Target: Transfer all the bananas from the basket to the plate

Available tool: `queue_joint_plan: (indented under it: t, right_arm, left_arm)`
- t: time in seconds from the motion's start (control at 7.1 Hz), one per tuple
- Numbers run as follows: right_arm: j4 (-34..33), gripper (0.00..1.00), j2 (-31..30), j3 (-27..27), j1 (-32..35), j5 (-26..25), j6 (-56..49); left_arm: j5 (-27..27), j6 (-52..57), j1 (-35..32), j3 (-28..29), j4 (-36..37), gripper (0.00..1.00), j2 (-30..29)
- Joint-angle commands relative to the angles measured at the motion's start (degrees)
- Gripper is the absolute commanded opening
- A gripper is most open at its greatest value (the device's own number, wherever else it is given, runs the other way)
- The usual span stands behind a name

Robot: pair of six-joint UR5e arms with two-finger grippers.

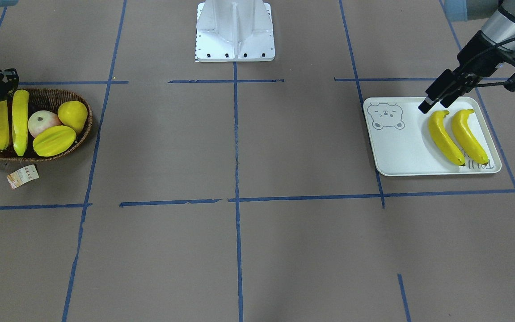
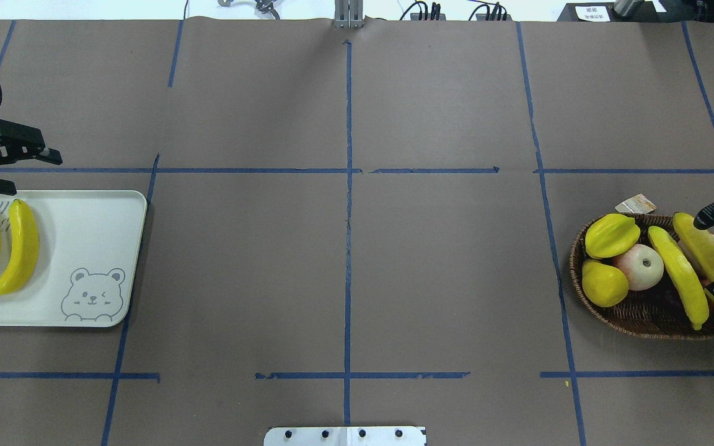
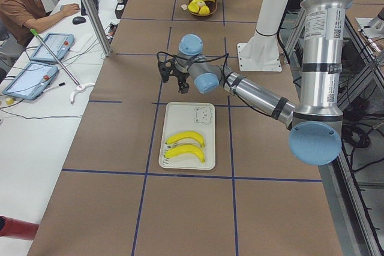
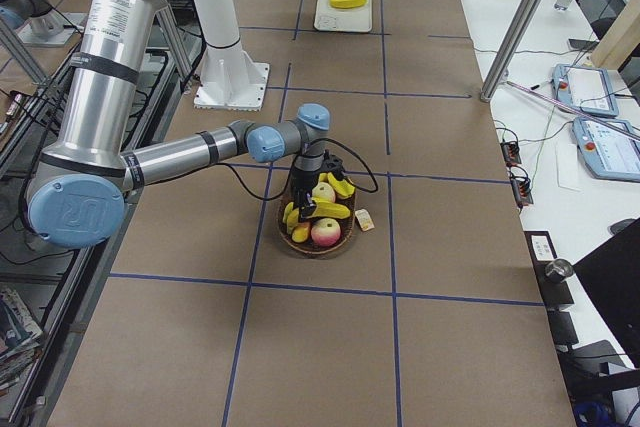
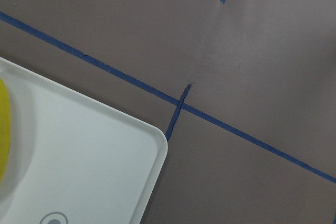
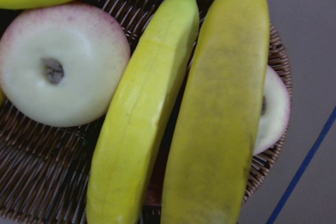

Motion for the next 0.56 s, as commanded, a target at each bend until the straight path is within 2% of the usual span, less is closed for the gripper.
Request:
queue_joint_plan:
  t: [0.0, 0.14, 0.42]
  right_arm:
    - [-0.2, 0.00, -1.4, 3.7, 5.6, 0.4, -4.1]
    - [-0.1, 0.00, -0.4, 5.6, 8.2, 2.2, -4.2]
    - [-0.2, 0.00, 9.0, 6.1, 9.3, 14.9, -2.5]
  left_arm:
    - [0.0, 0.0, 0.0, 0.0, 0.0, 1.00, 0.0]
    - [0.0, 0.0, 0.0, 0.0, 0.0, 1.00, -0.1]
    - [-0.1, 0.0, 0.3, -0.1, -0.2, 1.00, -0.1]
